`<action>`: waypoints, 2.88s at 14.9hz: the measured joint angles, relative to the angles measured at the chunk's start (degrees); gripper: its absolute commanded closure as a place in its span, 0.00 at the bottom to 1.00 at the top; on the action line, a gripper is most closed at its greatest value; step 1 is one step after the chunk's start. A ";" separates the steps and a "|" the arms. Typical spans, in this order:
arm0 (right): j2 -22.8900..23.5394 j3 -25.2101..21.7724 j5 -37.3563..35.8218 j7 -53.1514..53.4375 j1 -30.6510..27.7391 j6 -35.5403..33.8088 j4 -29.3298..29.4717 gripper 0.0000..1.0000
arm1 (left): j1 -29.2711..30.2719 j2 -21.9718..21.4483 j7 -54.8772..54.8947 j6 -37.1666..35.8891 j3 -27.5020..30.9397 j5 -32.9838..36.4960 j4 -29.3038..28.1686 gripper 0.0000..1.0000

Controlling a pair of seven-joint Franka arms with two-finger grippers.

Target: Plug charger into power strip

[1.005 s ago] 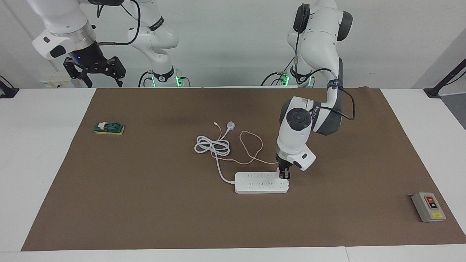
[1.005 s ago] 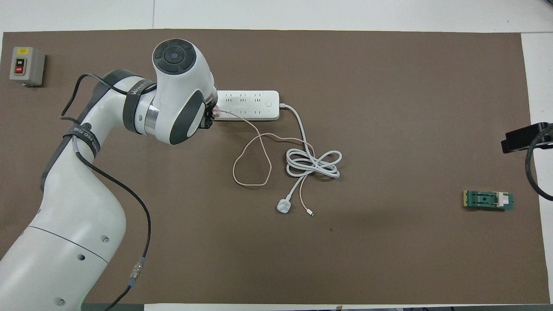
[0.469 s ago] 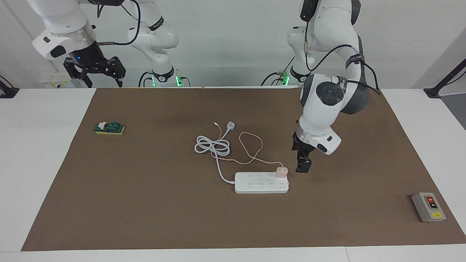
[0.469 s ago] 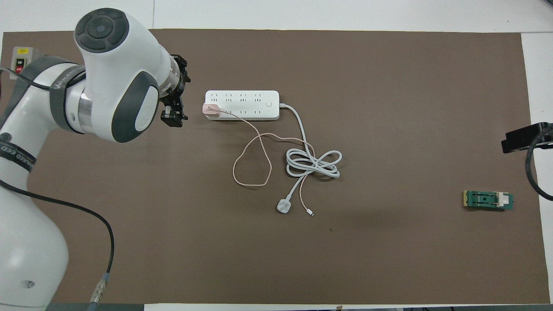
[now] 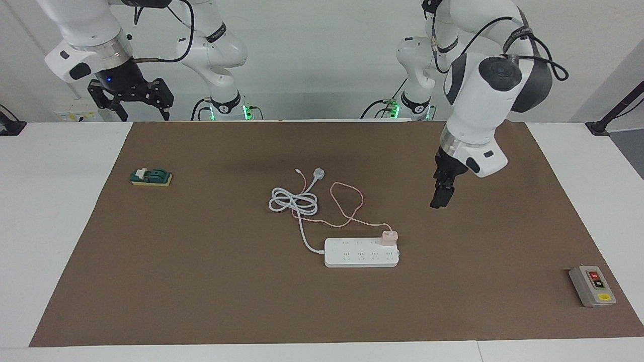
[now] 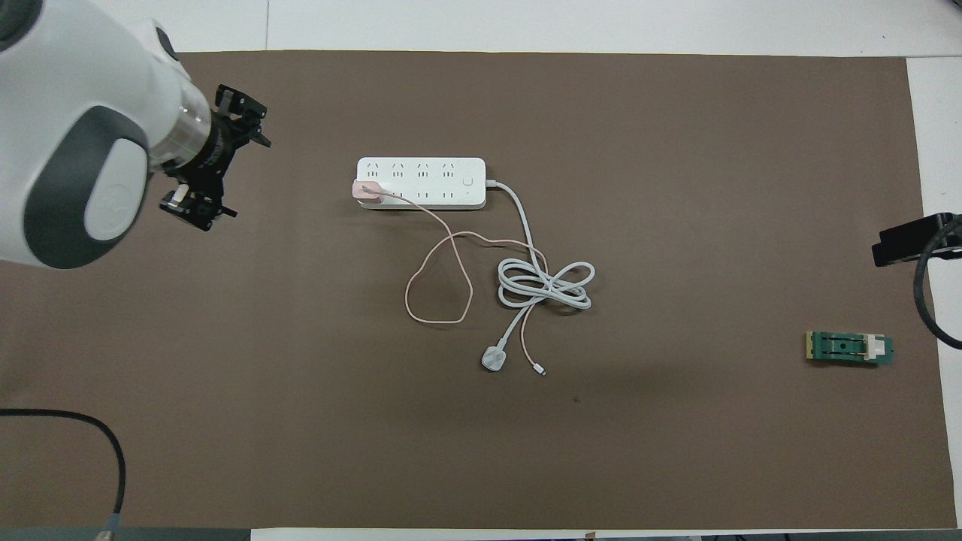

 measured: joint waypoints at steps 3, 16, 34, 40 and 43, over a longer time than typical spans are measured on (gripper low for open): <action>0.00 0.00 0.00 0.00 0.00 0.00 0.00 0.00 | 5.54 -5.05 16.85 -5.99 0.23 -0.73 0.05 0.00; 0.00 0.00 0.00 0.00 0.00 0.00 0.00 0.00 | 15.65 -13.83 58.53 -15.03 -0.43 -1.40 -0.54 0.00; 0.00 0.03 0.00 0.00 0.03 0.00 0.00 0.00 | 13.53 -13.83 66.53 -17.33 -2.48 -1.73 -2.29 0.00; 0.00 0.04 0.00 0.00 0.03 0.00 0.00 0.00 | 13.48 -13.83 67.61 -15.94 -2.49 -1.74 -2.30 0.00; 0.00 0.04 0.00 0.00 0.03 0.00 0.00 0.00 | 13.43 -13.83 67.70 -15.88 -2.75 -1.77 -2.39 0.00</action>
